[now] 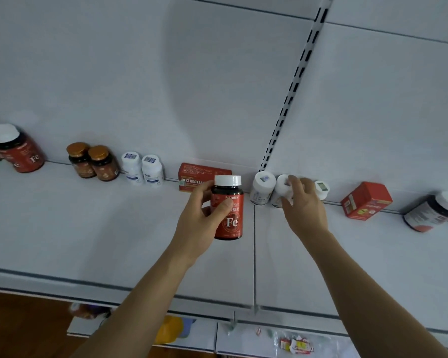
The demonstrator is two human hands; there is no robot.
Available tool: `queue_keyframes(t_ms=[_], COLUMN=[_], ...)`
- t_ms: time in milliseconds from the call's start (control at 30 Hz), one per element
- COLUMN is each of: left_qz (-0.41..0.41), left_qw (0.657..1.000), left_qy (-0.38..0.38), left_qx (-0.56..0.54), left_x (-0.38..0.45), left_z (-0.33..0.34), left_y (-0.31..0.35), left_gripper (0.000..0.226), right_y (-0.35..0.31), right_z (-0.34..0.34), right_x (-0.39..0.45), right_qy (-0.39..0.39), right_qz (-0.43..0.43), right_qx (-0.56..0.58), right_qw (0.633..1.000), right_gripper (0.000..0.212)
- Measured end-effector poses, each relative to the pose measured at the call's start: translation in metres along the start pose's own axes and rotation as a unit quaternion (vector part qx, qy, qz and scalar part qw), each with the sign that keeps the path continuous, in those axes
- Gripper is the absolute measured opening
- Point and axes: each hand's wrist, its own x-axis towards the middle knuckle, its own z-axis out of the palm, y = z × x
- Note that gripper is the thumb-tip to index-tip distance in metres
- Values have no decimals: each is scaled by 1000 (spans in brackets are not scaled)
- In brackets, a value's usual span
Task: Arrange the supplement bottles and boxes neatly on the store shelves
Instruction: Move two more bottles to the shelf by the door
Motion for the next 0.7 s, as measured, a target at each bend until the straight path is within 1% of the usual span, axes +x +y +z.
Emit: queue_keyframes(t_ms=[67,167,233,300,367,467,600,700], left_qz=[6,18,26,33,37,44,34,23], left_qw=[1000,1000,1000,999,999,999,999,998], left_qy=[0,6,5,2,-1,-3,15,37], left_qx=[-1,-9,-10,-7,4,24,35,48], left_x=[0,-1,-2,-5,-7,-10,-22,-32], left_z=[0,3,7,12,14,12,-7,-30], left_y=[2,8,12,17,22,23,18,14], left_gripper=[50,51,51,50,45,45,46,47], right_y=[-1,-8,-21,-39,-59,-85,-112,-137], right_z=[-7,-22,-36,-51,-68,-86,-87,-78], right_x=[-5,-14,-14,-12,-10,-8,-7,-8], right_qy=[33,98,111,102,69,-29,-129,-195], right_qz=[-14,-74,-114,-152,-170,-170,-217,-215], right_qx=[-13,21,60,106,171,233,205,194], right_qw=[999,992,986,977,968,957,946,937], right_gripper=[43,32,25,21,23,34,30,29])
